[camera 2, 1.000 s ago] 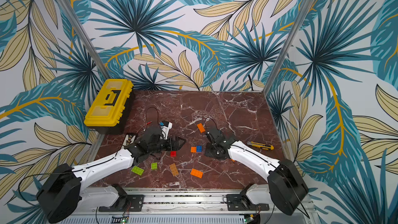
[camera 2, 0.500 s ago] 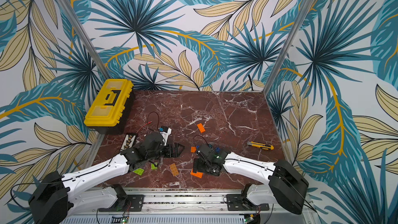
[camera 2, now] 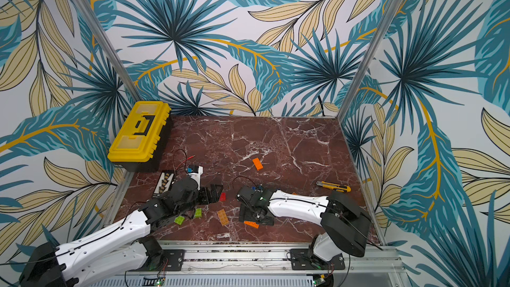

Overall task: Assemble the number 5 with lego
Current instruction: Adjust the lego brick at the center of the board.

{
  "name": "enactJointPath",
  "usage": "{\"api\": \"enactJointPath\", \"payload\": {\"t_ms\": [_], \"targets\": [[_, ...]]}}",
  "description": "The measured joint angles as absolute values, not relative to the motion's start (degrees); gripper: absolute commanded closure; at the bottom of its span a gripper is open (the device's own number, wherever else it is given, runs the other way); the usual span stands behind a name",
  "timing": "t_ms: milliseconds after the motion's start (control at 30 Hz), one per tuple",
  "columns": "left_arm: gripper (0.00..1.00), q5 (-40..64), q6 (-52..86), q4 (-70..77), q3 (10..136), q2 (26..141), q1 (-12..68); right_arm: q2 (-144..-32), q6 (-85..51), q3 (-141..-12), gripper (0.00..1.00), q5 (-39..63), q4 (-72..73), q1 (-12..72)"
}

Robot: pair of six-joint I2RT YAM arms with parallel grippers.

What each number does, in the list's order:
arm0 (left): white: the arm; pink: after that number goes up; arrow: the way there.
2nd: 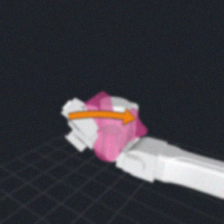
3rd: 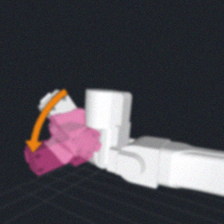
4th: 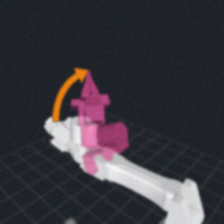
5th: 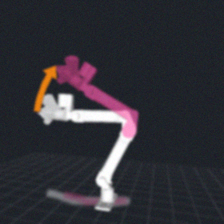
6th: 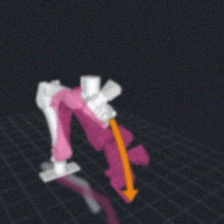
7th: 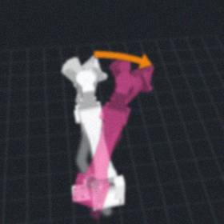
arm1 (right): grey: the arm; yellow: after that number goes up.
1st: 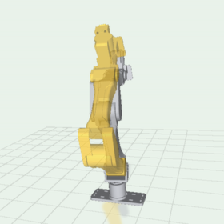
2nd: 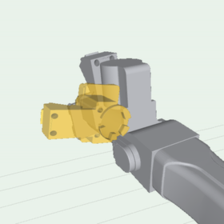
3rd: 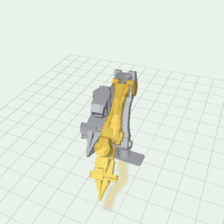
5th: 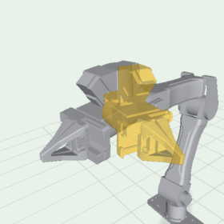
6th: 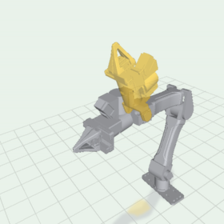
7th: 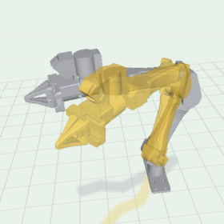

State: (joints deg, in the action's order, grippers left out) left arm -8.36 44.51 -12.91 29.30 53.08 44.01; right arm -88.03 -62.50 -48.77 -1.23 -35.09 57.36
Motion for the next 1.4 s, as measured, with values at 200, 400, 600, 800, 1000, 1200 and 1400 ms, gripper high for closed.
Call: {"api": "enactJointPath", "payload": {"t_ms": [200,400,600,800,1000,1200,1400], "targets": [[0.0,-9.87,44.62,-12.93,28.99,52.42,44.01,-92.18,-62.54,-52.12,0.12,-1.28,-37.71,57.98],[0.0,-10.37,44.62,-12.91,28.84,52.45,44.01,-95.09,-62.61,-54.35,0.21,-1.26,-40.05,58.17],[0.0,-10.59,44.84,-12.64,28.25,52.62,44.01,-95.29,-62.83,-54.3,0.24,-0.73,-42.26,58.28],[0.0,-10.52,45.45,-11.55,27.64,53.58,44.01,-95.29,-63.18,-53.63,0.34,0.12,-42.09,58.17],[0.0,-10.46,45.41,-11.14,27.64,54.13,44.01,-93.23,-62.52,-51.7,0.41,2.02,-40.23,56.03],[0.0,-9.04,45.01,-8.8,27.66,56.55,44.01,-90.8,-57.36,-49.67,0.41,1.32,-39.09,51.66],[0.0,-6.35,44.4,-7.27,28.45,61.98,43.99,-91.68,-50.26,-51.86,0.4,0.47,-40.27,48.86]]}}
